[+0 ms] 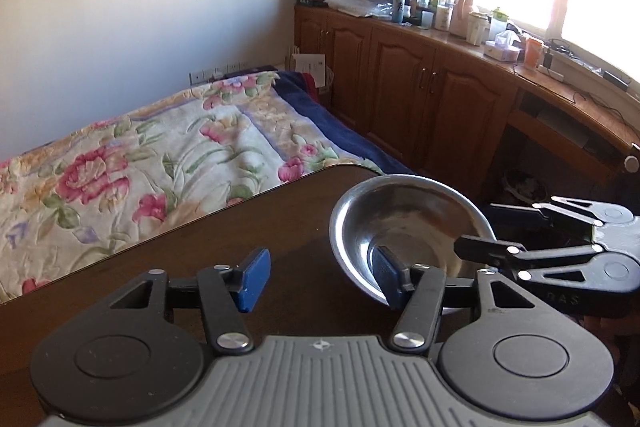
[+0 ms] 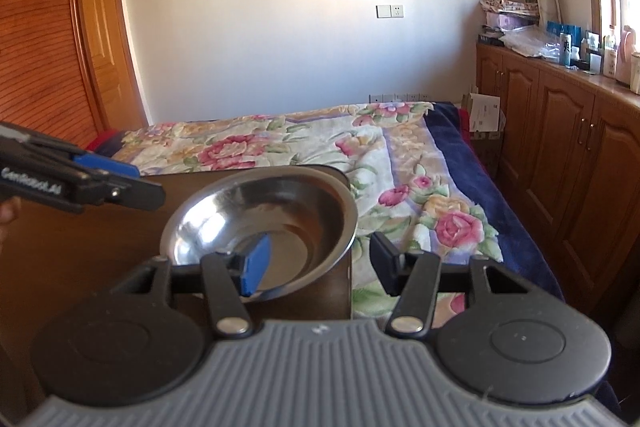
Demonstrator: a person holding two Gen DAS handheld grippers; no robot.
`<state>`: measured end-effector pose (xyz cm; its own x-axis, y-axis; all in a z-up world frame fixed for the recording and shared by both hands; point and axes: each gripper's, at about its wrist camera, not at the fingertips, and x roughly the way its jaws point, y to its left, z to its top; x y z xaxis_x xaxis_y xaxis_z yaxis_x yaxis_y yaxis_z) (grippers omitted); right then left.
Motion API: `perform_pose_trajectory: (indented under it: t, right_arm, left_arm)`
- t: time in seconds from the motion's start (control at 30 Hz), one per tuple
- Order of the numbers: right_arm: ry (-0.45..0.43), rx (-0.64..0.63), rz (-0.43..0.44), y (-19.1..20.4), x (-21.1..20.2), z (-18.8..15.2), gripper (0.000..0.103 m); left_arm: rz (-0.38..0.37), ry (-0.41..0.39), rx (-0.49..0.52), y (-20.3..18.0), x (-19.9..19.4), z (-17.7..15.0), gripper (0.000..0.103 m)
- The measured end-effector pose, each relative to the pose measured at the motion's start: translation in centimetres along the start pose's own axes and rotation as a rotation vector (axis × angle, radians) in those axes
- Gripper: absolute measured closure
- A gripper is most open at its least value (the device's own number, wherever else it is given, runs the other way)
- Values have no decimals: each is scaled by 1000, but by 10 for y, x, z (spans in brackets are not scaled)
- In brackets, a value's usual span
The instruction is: Organize plates and bowls
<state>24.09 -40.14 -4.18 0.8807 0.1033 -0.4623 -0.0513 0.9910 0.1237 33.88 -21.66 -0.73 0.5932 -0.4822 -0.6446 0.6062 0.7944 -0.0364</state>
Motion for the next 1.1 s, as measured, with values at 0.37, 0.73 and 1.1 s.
perform_pose_trajectory:
  t: [0.37, 0.73, 1.1]
  right_arm:
    - [40, 72, 40, -7, 8, -3, 51]
    - [61, 121, 72, -8, 10, -6, 67]
    - [74, 165, 91, -10, 9, -6, 80]
  left_arm:
    - [-24, 69, -30, -2, 29, 5, 55]
    - [-54, 104, -55, -8, 41, 8, 67]
    - [-57, 148, -44, -9, 41, 3, 87]
